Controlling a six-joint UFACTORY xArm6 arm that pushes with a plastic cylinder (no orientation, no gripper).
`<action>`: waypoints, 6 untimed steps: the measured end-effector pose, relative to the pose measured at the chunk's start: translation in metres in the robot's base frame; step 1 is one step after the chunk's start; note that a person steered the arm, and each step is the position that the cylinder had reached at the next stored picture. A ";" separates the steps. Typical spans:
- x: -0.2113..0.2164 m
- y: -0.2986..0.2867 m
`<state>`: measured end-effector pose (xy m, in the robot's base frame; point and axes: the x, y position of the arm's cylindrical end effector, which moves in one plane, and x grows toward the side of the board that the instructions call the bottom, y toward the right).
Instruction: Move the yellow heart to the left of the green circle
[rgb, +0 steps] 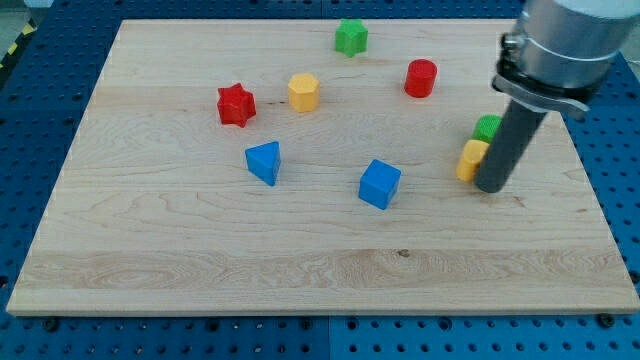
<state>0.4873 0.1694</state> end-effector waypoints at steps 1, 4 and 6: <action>-0.001 -0.008; -0.025 0.052; -0.025 0.023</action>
<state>0.4621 0.1924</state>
